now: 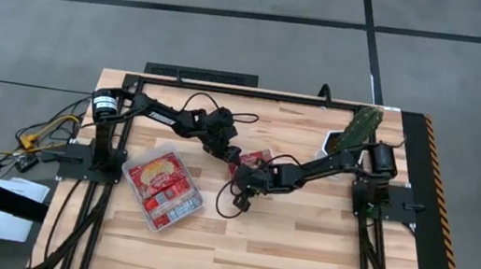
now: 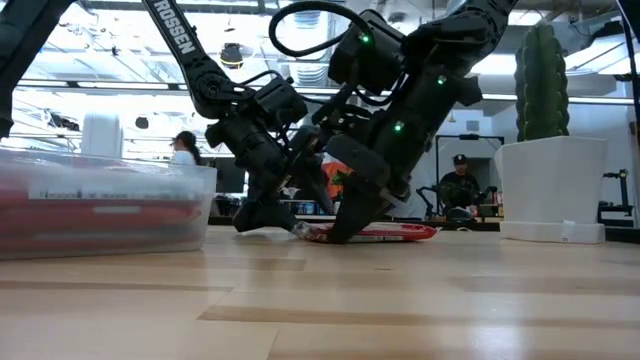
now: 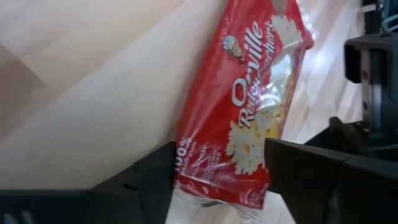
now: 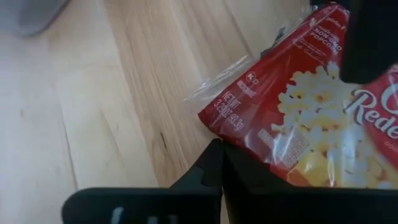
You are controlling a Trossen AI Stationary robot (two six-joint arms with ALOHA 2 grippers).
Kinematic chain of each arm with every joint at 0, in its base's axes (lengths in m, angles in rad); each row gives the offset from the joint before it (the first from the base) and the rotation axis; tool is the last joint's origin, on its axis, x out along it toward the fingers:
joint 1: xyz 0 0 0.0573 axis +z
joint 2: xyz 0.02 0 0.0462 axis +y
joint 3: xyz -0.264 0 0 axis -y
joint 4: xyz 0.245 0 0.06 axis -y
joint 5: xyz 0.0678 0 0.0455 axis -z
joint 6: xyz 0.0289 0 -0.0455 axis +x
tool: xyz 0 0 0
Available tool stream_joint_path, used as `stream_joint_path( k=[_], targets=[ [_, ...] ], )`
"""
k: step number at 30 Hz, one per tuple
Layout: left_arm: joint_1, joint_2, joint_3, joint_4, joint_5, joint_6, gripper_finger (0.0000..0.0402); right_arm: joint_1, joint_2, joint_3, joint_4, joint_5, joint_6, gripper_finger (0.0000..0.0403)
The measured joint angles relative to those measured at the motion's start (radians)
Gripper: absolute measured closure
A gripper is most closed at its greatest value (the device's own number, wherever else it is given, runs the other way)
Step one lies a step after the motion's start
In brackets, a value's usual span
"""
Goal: Sort popcorn bags into baskets
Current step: Put the red popcorn bag into the transparent bin
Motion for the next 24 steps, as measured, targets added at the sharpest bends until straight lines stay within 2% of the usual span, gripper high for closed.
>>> stream_joint_path(
  k=[4, 10, 11, 17, 24],
  targets=[
    [0.006, 0.001, 0.0, -0.004, -0.016, 0.002, 0.023, 0.008, -0.015, 0.0, -0.022, 0.011, -0.007, 0.0391],
    [0.007, 0.003, -0.002, -0.004, -0.025, 0.057, 0.0373, 0.038, -0.068, 0.0, -0.074, 0.037, -0.001, 0.0385],
    [0.007, 0.003, -0.002, -0.002, -0.025, 0.063, 0.0385, 0.043, -0.087, -0.001, -0.107, 0.051, 0.003, 0.0383],
    [0.011, -0.003, -0.002, 0.019, -0.013, 0.044, 0.0394, 0.08, -0.201, -0.001, -0.249, 0.103, 0.055, 0.0389],
    [0.019, -0.072, 0.073, -0.043, 0.037, 0.026, 0.0399, 0.174, -0.361, -0.001, -0.497, 0.207, 0.196, 0.0384]
  ],
)
